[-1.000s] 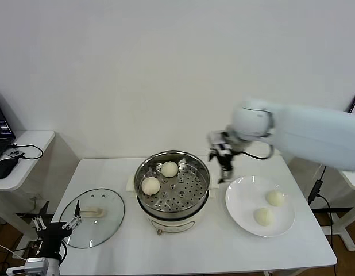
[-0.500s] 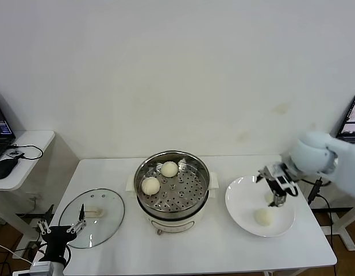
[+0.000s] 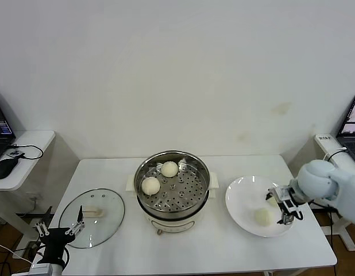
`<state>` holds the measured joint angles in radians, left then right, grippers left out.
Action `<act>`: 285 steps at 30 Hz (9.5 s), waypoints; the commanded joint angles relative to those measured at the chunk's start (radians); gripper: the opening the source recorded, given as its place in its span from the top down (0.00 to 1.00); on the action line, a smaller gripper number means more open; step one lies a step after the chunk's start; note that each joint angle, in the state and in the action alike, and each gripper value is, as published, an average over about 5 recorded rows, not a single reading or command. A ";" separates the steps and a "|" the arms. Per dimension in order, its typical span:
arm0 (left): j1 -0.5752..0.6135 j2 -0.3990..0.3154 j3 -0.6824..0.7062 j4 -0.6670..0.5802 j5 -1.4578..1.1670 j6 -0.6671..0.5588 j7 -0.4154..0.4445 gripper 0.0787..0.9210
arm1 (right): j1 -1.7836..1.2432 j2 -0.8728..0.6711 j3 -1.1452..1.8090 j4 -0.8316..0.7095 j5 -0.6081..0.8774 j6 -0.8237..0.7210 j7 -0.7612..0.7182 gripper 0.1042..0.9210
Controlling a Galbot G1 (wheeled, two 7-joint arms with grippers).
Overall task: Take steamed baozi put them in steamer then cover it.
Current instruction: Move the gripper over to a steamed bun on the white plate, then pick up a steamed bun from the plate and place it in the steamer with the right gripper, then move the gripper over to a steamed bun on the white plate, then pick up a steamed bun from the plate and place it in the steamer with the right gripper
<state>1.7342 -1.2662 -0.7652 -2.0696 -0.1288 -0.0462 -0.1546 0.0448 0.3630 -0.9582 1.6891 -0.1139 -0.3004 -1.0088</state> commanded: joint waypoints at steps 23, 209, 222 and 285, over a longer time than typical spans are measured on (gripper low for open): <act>-0.007 -0.002 -0.008 0.015 0.004 0.000 -0.001 0.12 | -0.288 0.144 0.245 -0.202 -0.087 0.013 0.054 0.12; -0.037 0.020 -0.006 0.030 0.006 -0.003 -0.009 0.12 | -0.269 0.328 0.430 -0.601 -0.228 0.110 0.006 0.16; -0.031 0.019 -0.014 0.025 0.004 -0.005 -0.010 0.12 | -0.271 0.336 0.437 -0.596 -0.228 0.111 -0.007 0.33; -0.048 0.002 -0.005 -0.001 0.019 -0.018 -0.017 0.12 | 0.402 0.678 -0.312 -0.202 0.590 -0.426 0.291 0.33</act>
<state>1.6887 -1.2641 -0.7710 -2.0759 -0.1102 -0.0637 -0.1723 0.4810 1.0037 -1.2538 1.5166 0.4942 -0.7087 -0.7320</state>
